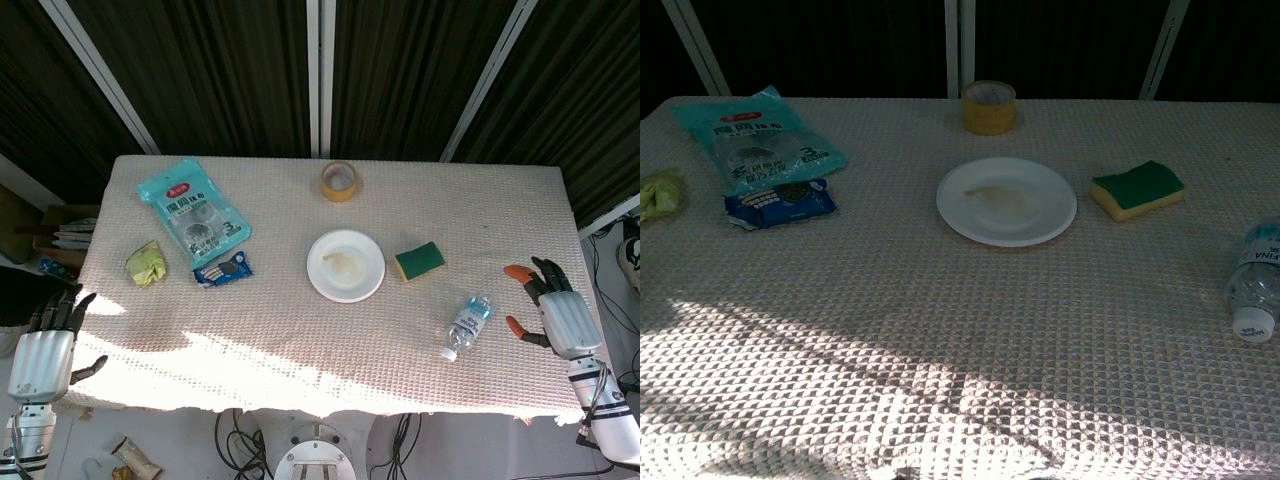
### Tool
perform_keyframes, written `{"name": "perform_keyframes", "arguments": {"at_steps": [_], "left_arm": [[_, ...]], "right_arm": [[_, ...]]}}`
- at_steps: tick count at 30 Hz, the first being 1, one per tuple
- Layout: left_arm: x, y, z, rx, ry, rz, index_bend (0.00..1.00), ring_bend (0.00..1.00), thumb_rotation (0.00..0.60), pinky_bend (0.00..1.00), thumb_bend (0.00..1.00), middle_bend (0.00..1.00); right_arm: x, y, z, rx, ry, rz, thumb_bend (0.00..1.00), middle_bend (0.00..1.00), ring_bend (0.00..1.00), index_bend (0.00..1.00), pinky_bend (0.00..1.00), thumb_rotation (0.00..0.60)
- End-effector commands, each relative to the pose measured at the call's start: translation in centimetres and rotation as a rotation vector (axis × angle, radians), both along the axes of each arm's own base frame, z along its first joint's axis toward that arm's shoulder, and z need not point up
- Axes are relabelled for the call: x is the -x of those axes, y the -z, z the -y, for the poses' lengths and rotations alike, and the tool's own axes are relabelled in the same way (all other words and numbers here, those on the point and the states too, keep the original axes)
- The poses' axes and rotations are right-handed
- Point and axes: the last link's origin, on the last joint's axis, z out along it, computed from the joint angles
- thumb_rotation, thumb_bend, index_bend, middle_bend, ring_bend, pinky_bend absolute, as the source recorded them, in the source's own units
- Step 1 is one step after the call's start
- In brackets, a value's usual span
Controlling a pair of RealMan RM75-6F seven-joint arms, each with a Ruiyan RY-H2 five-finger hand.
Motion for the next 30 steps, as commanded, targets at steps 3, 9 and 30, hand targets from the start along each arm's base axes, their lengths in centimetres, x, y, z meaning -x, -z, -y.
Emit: {"name": "perform_keyframes", "arguments": {"at_steps": [3,9,30], "left_arm": [[-0.1,0.1,0.2,-0.001,-0.007,0.001,0.15,0.06,0.6,0.14,0.09,0.06],[0.2,0.1,0.3,0.003,-0.027,-0.001,0.15,0.06,0.6,0.14,0.09,0.06],[0.9,0.2,0.1,0.009,-0.045,0.0,0.15,0.06,0.6,0.14,0.09,0.06]], "right_arm": [[-2.0,2.7,6.7,-0.097,-0.063,-0.108,0.21,0.19,0.0,0.25,0.0,0.6],[-2.5,5.9,10.8,-0.156,-0.051,-0.158,0.21,0.21,0.0,0.32,0.0,0.6],[-3.4,12.5,14.6,-0.198,-0.156,-0.338,0.21,0.2,0.0,0.28,0.0,0.6]]}}
